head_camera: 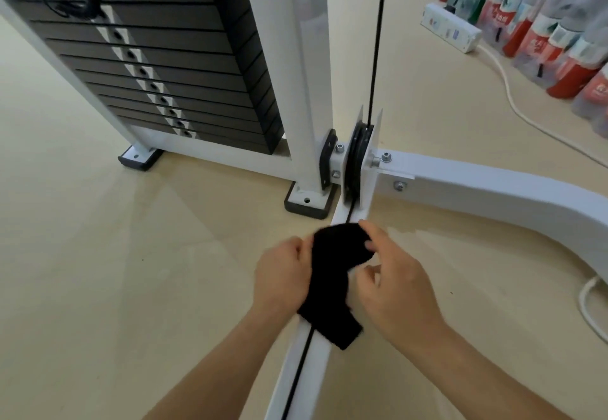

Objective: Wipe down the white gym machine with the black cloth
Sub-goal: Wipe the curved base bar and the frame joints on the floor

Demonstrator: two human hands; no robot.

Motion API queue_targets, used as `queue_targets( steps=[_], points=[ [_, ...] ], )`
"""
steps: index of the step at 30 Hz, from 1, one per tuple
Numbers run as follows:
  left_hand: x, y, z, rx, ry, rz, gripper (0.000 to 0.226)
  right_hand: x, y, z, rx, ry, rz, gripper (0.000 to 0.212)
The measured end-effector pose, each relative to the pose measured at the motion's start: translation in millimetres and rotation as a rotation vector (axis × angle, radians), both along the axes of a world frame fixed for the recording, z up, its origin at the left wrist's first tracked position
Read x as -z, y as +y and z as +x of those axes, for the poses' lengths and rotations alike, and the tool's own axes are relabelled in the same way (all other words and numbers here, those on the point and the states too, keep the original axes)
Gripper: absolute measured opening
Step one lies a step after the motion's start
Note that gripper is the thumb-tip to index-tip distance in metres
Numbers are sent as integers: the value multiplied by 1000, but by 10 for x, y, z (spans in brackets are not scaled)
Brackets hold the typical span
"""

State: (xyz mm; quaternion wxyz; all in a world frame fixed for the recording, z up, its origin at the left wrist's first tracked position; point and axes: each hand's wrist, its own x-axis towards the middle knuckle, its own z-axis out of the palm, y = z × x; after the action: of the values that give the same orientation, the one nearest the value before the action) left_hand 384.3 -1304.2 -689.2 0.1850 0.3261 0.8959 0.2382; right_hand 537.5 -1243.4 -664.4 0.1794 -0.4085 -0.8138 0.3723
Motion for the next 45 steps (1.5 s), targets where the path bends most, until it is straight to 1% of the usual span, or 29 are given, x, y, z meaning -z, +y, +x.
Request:
queue_targets(
  steps=[2,3,4,5,6,7,9,10,11,12,13,15,17,20,21,23,28,29,30,32,33,35,37,39,41,42,43,44,45],
  points=[
    [-77,162,-340,-292,21,209,38,-11,-2,-37,-23,-34,78,60],
    [-116,253,-522,-421,-25,340,33,-23,-21,-67,-92,-117,79,59],
    [-113,360,-685,-483,-67,447,28,-13,-45,-93,-172,-230,59,60],
    [-81,474,-787,-464,-88,457,27,-21,-71,-122,-251,-359,47,62],
    [-9,602,-833,-364,-81,383,31,-44,-88,-152,-315,-458,57,64],
    [100,718,-833,-215,-42,244,36,-67,-83,-185,-357,-522,81,65],
    [427,848,-754,85,33,-123,48,-111,-67,-215,-393,-598,95,68],
    [590,864,-703,180,116,-272,56,-117,-48,-220,-402,-621,99,69],
    [714,857,-666,237,229,-348,60,-114,-30,-226,-411,-637,102,69],
    [771,844,-615,274,342,-346,56,-108,-20,-231,-421,-648,101,69],
    [769,819,-547,302,413,-284,47,-104,-16,-237,-431,-655,100,69],
    [718,767,-402,451,435,-140,27,-105,-17,-241,-448,-676,91,70],
    [641,694,-309,629,375,-51,30,-112,-18,-249,-455,-684,83,70],
    [691,641,-550,763,410,-73,44,-124,-3,-252,-481,-716,104,71],
    [739,619,-625,695,387,-54,48,-122,2,-245,-488,-724,103,71],
    [781,572,-681,449,276,14,52,-123,3,-243,-495,-716,97,72],
    [753,678,-769,70,265,-23,37,-101,-1,-238,-489,-692,79,72],
    [720,712,-734,87,286,-68,38,-97,-4,-247,-495,-696,83,73],
    [690,742,-636,179,330,-94,41,-92,-7,-252,-496,-701,87,73],
    [713,763,-406,460,359,-54,41,-91,-22,-260,-491,-706,88,74],
    [679,726,-327,568,318,-35,37,-91,-26,-271,-489,-708,84,74],
    [630,672,-393,683,260,-17,28,-93,-22,-279,-487,-708,75,74],
    [595,661,-506,651,248,-38,26,-90,-7,-262,-490,-700,72,75],
    [593,597,-423,498,185,11,28,-94,5,-247,-490,-683,61,74],
    [622,550,-241,200,-14,112,33,-103,25,-244,-498,-671,62,74],
    [591,521,-191,4,-171,185,36,-105,34,-236,-501,-663,63,74],
    [538,512,-170,-184,-403,281,38,-108,46,-225,-496,-653,67,74],
    [459,510,-164,-308,-605,356,38,-106,51,-219,-487,-644,73,75],
    [349,505,-151,-334,-703,388,38,-108,42,-220,-480,-635,79,76]
  ],
)
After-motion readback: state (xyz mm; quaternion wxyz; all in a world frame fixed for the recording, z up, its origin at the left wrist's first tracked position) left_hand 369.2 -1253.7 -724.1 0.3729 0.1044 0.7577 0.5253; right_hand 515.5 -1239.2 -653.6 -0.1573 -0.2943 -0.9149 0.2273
